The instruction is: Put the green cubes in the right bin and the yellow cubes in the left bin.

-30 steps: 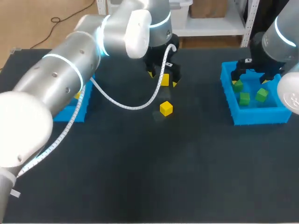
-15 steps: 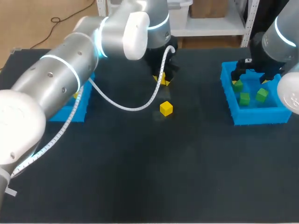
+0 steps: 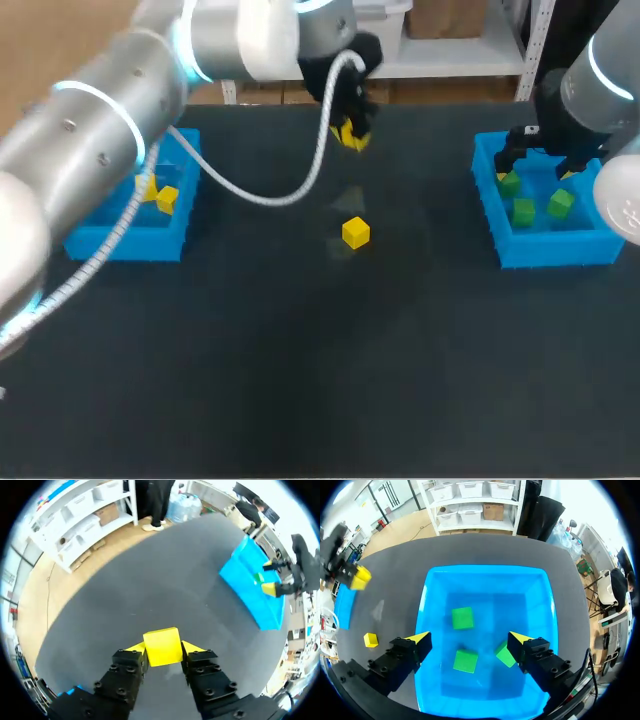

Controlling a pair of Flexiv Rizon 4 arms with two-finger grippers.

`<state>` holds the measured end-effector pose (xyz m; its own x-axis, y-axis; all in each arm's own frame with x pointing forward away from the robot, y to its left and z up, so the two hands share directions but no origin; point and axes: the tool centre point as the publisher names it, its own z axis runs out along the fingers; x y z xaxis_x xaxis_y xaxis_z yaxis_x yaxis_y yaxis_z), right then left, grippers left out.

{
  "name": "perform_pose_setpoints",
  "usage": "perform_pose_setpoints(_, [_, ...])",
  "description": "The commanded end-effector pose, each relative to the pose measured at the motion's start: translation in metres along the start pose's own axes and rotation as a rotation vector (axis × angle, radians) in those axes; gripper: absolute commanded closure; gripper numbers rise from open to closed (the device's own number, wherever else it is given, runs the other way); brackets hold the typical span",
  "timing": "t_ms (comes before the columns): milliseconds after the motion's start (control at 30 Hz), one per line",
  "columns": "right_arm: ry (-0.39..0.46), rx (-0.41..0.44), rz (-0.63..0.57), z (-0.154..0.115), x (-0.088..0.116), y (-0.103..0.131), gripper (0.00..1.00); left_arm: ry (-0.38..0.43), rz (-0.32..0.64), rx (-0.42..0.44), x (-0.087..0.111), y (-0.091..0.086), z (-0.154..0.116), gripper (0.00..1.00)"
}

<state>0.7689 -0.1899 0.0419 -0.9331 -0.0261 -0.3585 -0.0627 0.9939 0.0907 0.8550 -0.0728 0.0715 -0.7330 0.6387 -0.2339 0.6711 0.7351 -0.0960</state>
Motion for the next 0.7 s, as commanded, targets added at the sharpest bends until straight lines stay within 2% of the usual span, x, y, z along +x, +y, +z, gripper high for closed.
perform_pose_setpoints(33, [-0.007, 0.004, 0.001, -0.001, 0.002, 0.0, 0.0, -0.265, -0.065, -0.066, 0.079, 0.02, -0.077, 1.0])
perform_pose_setpoints(167, [-0.007, 0.004, 0.001, -0.001, 0.002, 0.0, 0.0, -0.332, -0.17, -0.118, 0.119, 0.054, -0.113, 1.0])
perform_pose_setpoints(300, [-0.007, 0.004, 0.001, -0.001, 0.002, 0.0, 0.0, -0.339, -0.272, -0.166, 0.17, 0.082, -0.131, 1.0])
perform_pose_setpoints(467, [-0.007, 0.004, 0.001, -0.001, 0.002, 0.0, 0.0, -0.307, -0.387, -0.182, 0.228, 0.104, -0.129, 1.0])
perform_pose_setpoints(567, [-0.007, 0.004, 0.001, -0.001, 0.002, 0.0, 0.0, -0.287, -0.438, -0.19, 0.253, 0.113, -0.119, 1.0])
perform_pose_setpoints(700, [-0.007, 0.004, 0.001, -0.001, 0.002, 0.0, 0.0, -0.261, -0.493, -0.188, 0.274, 0.119, -0.106, 1.0])
